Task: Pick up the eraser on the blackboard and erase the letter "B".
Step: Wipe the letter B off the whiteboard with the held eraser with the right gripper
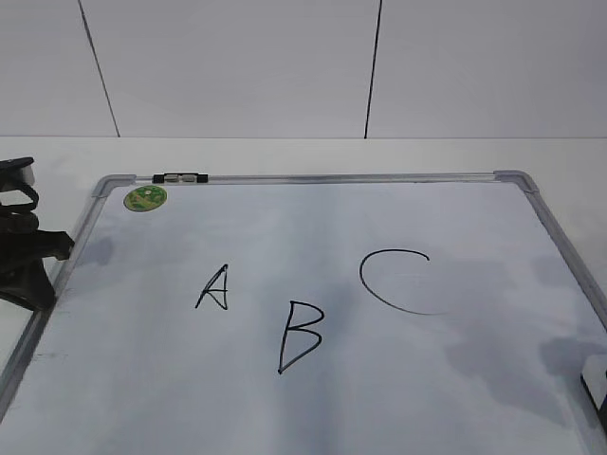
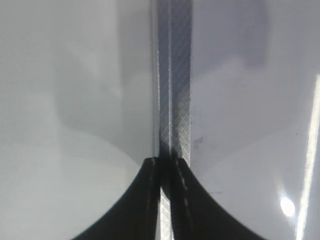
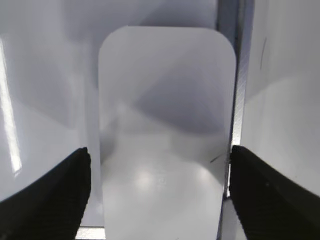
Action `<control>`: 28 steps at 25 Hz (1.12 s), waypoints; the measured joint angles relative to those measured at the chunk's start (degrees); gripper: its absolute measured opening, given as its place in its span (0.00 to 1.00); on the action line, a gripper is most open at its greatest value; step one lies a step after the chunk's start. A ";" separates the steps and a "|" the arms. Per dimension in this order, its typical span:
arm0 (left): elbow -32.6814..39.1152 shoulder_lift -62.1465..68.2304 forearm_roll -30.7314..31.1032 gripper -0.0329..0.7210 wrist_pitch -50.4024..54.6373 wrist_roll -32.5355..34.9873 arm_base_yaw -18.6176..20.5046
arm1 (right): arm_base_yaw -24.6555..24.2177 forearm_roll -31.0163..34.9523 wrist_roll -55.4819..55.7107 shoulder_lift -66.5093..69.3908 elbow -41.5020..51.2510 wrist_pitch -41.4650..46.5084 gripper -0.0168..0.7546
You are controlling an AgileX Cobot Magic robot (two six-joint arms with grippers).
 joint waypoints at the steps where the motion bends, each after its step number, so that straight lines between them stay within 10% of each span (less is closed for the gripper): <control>1: 0.00 0.00 0.00 0.08 0.00 0.00 0.00 | 0.00 -0.13 0.00 0.00 0.00 -0.26 0.89; 28: 0.00 0.00 0.00 0.08 0.00 0.00 0.00 | 0.00 -0.47 0.11 5.13 0.00 -2.49 0.72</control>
